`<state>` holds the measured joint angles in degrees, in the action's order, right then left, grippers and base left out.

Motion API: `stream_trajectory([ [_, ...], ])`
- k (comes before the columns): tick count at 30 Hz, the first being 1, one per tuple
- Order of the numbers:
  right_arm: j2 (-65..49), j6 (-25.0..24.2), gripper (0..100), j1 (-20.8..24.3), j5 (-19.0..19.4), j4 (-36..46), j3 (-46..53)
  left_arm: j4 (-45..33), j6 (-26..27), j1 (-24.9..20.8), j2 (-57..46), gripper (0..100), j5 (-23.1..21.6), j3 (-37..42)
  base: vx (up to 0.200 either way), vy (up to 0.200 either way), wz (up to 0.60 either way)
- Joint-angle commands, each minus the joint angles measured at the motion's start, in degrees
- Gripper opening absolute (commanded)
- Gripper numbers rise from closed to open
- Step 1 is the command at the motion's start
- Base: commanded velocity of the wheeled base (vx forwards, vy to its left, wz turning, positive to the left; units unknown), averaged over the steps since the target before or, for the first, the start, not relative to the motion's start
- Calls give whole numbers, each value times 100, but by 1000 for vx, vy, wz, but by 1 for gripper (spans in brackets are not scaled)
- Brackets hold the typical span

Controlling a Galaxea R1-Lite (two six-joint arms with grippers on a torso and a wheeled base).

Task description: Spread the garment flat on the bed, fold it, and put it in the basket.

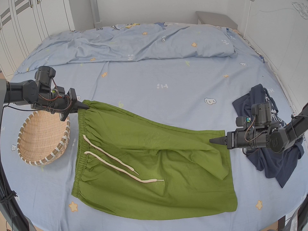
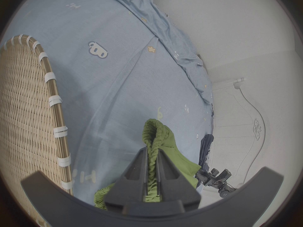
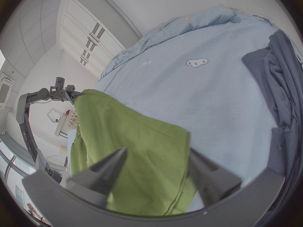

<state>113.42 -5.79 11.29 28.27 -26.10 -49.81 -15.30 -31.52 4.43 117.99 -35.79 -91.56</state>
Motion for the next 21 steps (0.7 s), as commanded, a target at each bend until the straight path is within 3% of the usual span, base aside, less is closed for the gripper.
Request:
stream_trajectory([
  [1, 48, -1, 0, -48, -6, 0, -29, 1, -3, -3, -4, 0, 2, -2, 0, 0, 0],
  [12, -22, -1, 0, -241, -58, 8, -196, 1, 41, 6, 4, 0, 37, 42, 0, 0, 0],
  [15, -154, -10, 0, -320, -67, 114, -530, 1, 305, 32, 22, 0, 11, 51, 0, 0, 0],
  [19, -294, -10, 0, -382, -85, 536, -1066, -8, 445, 50, 13, 0, 28, 51, 0, 0, 0],
  [21, -294, 43, 0, -443, -102, 1309, -1874, 1, 454, 58, 13, 0, 37, 25, 0, 0, 0],
])
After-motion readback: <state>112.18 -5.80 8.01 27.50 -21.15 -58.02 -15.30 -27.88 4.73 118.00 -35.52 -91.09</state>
